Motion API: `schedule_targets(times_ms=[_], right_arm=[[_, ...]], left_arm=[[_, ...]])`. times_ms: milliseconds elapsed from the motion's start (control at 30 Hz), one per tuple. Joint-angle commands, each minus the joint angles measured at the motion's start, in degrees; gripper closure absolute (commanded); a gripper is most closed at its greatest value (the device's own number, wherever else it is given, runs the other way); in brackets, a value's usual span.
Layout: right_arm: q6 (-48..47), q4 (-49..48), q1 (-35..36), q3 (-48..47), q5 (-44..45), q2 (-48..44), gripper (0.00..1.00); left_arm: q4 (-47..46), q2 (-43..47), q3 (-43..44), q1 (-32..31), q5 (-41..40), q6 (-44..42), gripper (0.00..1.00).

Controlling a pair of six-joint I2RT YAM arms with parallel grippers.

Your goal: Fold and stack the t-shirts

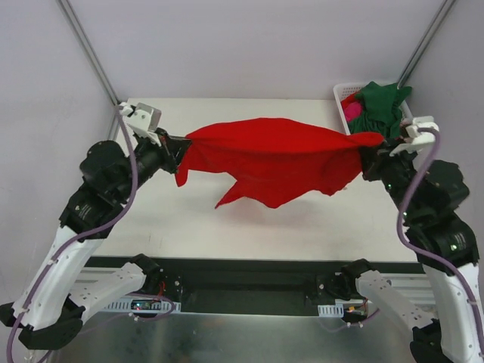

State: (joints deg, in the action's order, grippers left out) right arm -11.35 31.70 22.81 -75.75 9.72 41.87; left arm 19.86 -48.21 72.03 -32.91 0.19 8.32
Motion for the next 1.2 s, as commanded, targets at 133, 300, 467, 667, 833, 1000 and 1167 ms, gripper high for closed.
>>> schedule_targets(times_ms=[133, 300, 467, 667, 833, 1000, 1167], right_arm=[[1.4, 2.7, 0.1, -16.7, -12.4, -4.7, 0.99], [3.4, 4.4, 0.0, -21.8, -18.1, -5.9, 0.99], [4.7, 4.9, 0.1, -23.0, -20.0, -6.5, 0.99], [4.4, 5.9, 0.0, -22.5, -19.6, -5.6, 0.99], [3.4, 9.3, 0.1, -20.3, -17.1, -1.7, 0.99], [2.6, 9.4, 0.0, -9.2, -13.8, 3.1, 0.99], [3.3, 5.8, 0.1, -2.0, -14.4, 3.7, 0.99]], left_arm=[[2.1, 6.6, 10.4, 0.6, 8.4, -0.1, 1.0], [2.3, 10.1, 13.9, 0.5, 13.0, 1.4, 1.0], [2.3, 12.5, 15.6, 0.6, 14.8, 3.4, 1.0], [2.3, 12.6, 13.6, 0.5, 15.6, 5.7, 1.0], [2.3, 10.7, 5.8, 0.6, 16.7, 11.2, 1.0], [1.4, 7.5, -7.0, 0.5, 16.1, 14.0, 1.0], [0.1, 8.9, -14.1, 0.5, 13.3, 12.8, 1.0]])
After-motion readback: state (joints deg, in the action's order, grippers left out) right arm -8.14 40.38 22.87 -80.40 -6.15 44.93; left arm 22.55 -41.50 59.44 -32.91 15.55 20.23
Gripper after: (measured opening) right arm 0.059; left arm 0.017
